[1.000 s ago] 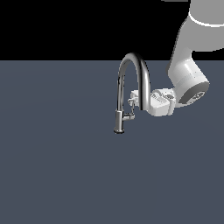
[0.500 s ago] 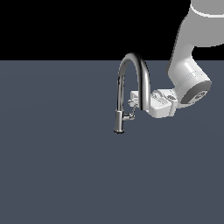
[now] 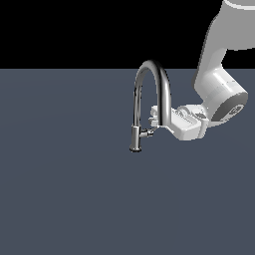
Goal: Turn on the faucet by rotating a designated handle.
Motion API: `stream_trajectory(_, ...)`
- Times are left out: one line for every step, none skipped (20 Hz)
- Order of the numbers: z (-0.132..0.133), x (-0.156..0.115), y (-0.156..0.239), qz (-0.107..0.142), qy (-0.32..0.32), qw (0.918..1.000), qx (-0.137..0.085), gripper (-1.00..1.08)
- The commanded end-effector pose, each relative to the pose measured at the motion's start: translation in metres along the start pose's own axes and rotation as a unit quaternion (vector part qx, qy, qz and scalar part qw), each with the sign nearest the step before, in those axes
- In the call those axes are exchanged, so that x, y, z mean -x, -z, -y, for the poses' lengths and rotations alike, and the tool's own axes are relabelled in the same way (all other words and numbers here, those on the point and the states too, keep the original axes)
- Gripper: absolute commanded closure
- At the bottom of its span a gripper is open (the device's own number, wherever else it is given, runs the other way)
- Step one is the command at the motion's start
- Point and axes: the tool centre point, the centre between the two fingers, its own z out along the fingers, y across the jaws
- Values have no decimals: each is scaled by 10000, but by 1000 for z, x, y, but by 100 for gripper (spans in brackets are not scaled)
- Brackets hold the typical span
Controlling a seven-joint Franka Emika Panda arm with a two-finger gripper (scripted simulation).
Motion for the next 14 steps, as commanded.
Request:
stream_trajectory(-20, -14, 7, 11, -130, 9999, -60, 108)
stream_trajectory(-24, -16, 7, 11, -130, 9999, -60, 108)
stream_trajectory(-24, -16, 7, 11, -130, 9999, -60, 108)
stream_trajectory(-9, -5, 0, 5, -5, 10000, 3, 108)
stream_trajectory(-12, -12, 1, 6, -19, 10000, -4, 108)
stream_trajectory(-15, -18, 1, 6, -33, 10000, -11, 108)
stream_trajectory(-19, -25, 2, 7, -46, 10000, -18, 108)
stream_trajectory(-22, -31, 3, 7, -60, 10000, -25, 108)
stream_trajectory(-25, -38, 4, 8, -73, 10000, -32, 108)
stream_trajectory(-28, -44, 4, 8, -87, 10000, -39, 108)
stream_trajectory(-31, -51, 5, 9, -100, 9999, -46, 108)
stream_trajectory(-34, -57, 6, 9, -113, 9999, -53, 108)
stream_trajectory(-37, -63, 7, 9, -126, 9999, -60, 108)
stream_trajectory(-37, -63, 7, 9, -126, 9999, -60, 108)
